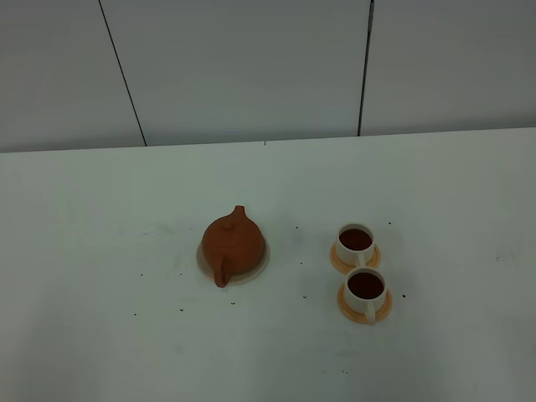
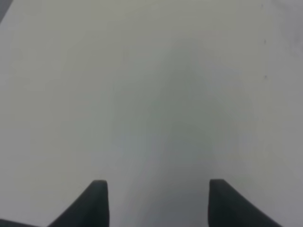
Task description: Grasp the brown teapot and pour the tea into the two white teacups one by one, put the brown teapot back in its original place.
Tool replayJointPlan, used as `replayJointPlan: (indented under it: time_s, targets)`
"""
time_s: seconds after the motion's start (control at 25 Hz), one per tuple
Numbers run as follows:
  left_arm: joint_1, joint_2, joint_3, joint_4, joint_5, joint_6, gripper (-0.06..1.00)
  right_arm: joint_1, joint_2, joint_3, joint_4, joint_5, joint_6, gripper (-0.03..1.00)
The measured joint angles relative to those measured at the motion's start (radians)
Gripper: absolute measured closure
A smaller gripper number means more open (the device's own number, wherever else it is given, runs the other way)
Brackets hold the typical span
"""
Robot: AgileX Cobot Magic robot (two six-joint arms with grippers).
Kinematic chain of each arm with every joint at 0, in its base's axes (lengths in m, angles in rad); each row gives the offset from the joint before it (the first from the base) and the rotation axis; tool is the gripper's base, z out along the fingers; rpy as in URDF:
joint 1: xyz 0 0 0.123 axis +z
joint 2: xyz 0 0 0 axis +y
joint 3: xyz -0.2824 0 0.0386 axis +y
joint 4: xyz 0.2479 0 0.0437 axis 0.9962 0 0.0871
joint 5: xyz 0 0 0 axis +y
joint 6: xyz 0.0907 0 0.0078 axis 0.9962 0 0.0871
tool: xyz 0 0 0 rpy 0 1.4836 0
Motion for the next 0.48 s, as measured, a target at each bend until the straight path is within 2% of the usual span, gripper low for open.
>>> replayJointPlan:
  time_s: [0.28,0.48]
  targets:
    - [-0.032,-0.147,0.001,0.002,0.001,0.000,0.41,0.000,0.000,0.000,0.000,0.000,0.000,0.61]
    - [-0.039,-0.158,0.001,0.009,0.001,0.000,0.41,0.000,0.000,0.000,0.000,0.000,0.000,0.61]
